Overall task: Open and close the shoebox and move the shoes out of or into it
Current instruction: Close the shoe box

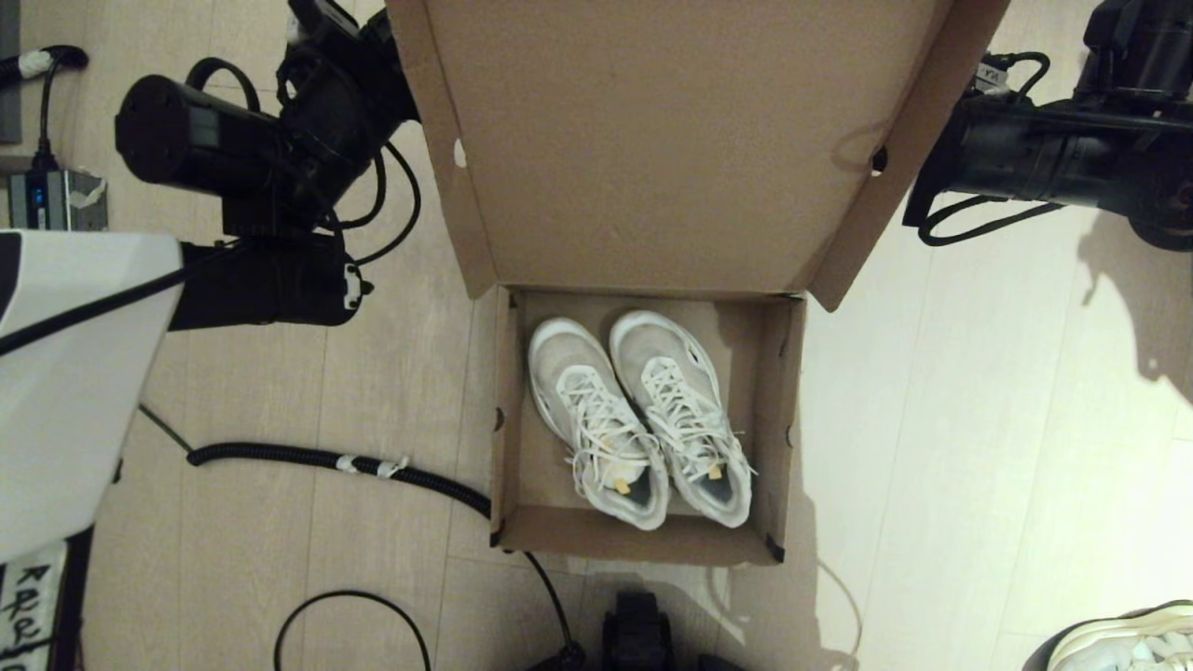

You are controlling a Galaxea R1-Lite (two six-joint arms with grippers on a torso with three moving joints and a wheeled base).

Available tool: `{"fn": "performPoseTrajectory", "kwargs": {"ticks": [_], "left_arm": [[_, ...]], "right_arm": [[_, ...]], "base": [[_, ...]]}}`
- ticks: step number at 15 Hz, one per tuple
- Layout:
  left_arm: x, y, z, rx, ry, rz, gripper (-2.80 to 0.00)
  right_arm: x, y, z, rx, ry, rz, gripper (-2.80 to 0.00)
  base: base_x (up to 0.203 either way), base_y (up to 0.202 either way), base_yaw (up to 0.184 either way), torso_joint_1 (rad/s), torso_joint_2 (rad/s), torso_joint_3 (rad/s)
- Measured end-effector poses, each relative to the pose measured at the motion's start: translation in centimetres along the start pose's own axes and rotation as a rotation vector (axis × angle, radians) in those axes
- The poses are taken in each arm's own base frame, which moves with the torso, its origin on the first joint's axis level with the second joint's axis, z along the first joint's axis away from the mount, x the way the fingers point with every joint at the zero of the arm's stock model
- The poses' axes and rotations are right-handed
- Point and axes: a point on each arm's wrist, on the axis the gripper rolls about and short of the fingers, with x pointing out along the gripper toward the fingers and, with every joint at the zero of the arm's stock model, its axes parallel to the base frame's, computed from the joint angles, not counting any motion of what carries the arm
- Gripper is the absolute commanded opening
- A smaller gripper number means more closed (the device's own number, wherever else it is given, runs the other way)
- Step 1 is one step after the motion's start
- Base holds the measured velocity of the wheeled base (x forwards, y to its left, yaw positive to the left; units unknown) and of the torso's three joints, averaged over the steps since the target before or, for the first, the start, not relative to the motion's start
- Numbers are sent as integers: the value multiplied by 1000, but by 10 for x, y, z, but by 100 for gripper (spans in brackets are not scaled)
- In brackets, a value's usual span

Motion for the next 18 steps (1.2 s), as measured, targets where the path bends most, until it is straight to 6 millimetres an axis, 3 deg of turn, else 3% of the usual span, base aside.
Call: {"fn": "performPoseTrajectory", "kwargs": {"ticks": [7,18], "left_arm": [[10,9,-18,-69,80,9,-280],[18,-17,-32,-143,105,23,-280]], "right_arm": [[-1,4,-8,5,28,5,-280],[-9,13,-9,-18,10,11,-280]], "base": [[0,0,0,0,0,0],[0,0,0,0,0,0]]}}
